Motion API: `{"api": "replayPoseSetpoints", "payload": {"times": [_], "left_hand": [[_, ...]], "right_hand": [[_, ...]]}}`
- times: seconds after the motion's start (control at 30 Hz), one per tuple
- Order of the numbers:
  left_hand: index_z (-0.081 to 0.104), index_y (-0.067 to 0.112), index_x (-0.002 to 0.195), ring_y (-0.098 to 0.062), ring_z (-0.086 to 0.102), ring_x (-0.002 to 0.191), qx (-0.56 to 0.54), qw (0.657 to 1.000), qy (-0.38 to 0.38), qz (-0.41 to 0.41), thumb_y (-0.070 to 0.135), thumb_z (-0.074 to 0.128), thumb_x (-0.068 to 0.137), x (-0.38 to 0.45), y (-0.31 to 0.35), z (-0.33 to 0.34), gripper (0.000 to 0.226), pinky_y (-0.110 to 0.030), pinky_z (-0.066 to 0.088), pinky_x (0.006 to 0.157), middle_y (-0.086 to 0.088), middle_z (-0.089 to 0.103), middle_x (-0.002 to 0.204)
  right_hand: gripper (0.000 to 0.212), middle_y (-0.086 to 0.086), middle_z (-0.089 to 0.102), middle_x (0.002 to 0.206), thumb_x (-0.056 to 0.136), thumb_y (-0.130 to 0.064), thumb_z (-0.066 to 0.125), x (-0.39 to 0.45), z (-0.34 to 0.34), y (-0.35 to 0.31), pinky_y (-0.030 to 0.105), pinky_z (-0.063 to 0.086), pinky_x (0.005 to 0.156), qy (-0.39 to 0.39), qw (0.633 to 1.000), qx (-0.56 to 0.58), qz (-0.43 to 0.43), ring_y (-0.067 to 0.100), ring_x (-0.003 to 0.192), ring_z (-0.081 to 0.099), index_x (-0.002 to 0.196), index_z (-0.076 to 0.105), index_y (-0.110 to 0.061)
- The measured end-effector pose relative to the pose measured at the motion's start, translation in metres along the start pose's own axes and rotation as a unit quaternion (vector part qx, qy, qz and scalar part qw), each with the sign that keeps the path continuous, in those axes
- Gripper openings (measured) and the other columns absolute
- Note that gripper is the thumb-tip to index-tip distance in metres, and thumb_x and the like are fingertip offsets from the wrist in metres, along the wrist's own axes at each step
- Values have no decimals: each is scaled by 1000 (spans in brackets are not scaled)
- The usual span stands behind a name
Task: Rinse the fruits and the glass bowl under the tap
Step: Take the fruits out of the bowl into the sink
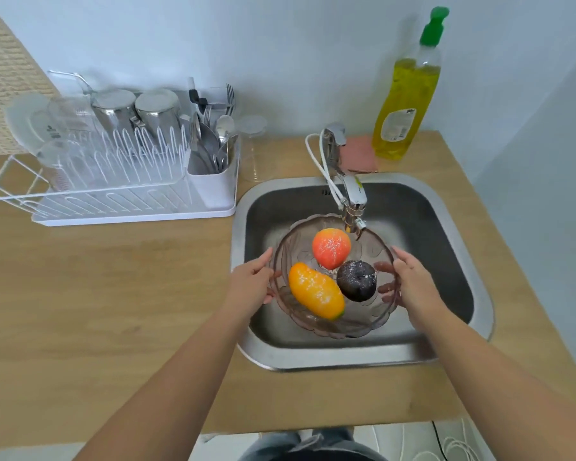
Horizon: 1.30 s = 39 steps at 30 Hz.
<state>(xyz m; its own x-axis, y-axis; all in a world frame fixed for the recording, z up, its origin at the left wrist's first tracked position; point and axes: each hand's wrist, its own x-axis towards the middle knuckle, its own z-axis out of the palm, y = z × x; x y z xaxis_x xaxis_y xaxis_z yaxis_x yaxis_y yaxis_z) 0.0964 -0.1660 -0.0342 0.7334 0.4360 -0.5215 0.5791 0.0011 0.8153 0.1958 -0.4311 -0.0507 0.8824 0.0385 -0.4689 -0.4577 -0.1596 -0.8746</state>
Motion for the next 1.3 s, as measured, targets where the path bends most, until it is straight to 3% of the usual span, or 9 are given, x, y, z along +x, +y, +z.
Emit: {"api": "replayPoseSetpoints", "payload": {"times": [0.17,0.27,0.47,0.7,0.83,0.97,1.1,1.2,1.3], "left_hand": [[50,36,146,-22,69,82,128,991,27,6,31,52,94,3,6,19,52,-46,59,91,-7,76,107],[42,28,153,-30,58,126,197,980,34,2,36,48,98,0,9,32,56,-39,42,113,-9,59,145],[29,17,159,-34,38,144,220,974,12,-47,30,44,103,1,-7,44,59,-40,32,116,-14,39,160],[20,7,160,-37,37,145,310,948,22,-72,45,32,106,14,-23,50,67,-42,32,115,-21,36,159],[16,7,160,-37,38,144,369,927,26,-59,46,32,106,17,-30,52,69,-43,34,115,-22,33,160],[22,16,161,-31,24,152,406,910,7,88,38,49,103,16,-29,47,68,-41,24,121,-9,17,168],[27,24,159,-28,20,152,548,799,-139,203,34,71,90,28,-12,34,82,-36,9,123,-3,30,163],[27,28,158,-32,15,153,647,711,-191,200,42,80,81,42,-1,37,95,-41,10,124,-1,31,163],[32,30,155,-31,19,151,679,667,-221,210,47,82,77,54,2,43,94,-41,15,122,-1,35,161]], "right_hand": [[35,5,71,107,97,-14,36,13,-6,5,31,51,51,-34,998,-5,59,25,66,63,120,53,-34],[31,5,69,110,99,-13,35,26,-5,10,34,53,57,-52,995,-18,82,28,68,62,116,50,-34],[31,4,69,112,100,-12,33,42,5,23,54,56,80,-89,988,-67,110,30,75,64,121,47,-31],[29,12,66,92,96,-4,41,45,9,29,56,58,80,-124,976,-97,148,36,80,65,117,47,-23],[30,11,65,92,95,-4,42,52,9,36,43,57,75,-122,976,-113,137,27,77,62,119,51,-20],[44,5,54,129,88,-19,55,60,6,44,43,48,97,-78,960,-269,-6,25,112,56,131,49,-27],[61,-2,47,142,82,-28,64,50,10,35,40,29,106,-141,875,-422,-194,27,131,33,139,43,-34],[86,-8,37,150,67,-49,74,42,17,37,41,18,105,-211,777,-553,-213,24,138,20,142,33,-39],[102,-7,33,152,59,-62,76,43,25,42,48,9,113,-232,737,-598,-211,25,144,10,145,29,-36]]}}
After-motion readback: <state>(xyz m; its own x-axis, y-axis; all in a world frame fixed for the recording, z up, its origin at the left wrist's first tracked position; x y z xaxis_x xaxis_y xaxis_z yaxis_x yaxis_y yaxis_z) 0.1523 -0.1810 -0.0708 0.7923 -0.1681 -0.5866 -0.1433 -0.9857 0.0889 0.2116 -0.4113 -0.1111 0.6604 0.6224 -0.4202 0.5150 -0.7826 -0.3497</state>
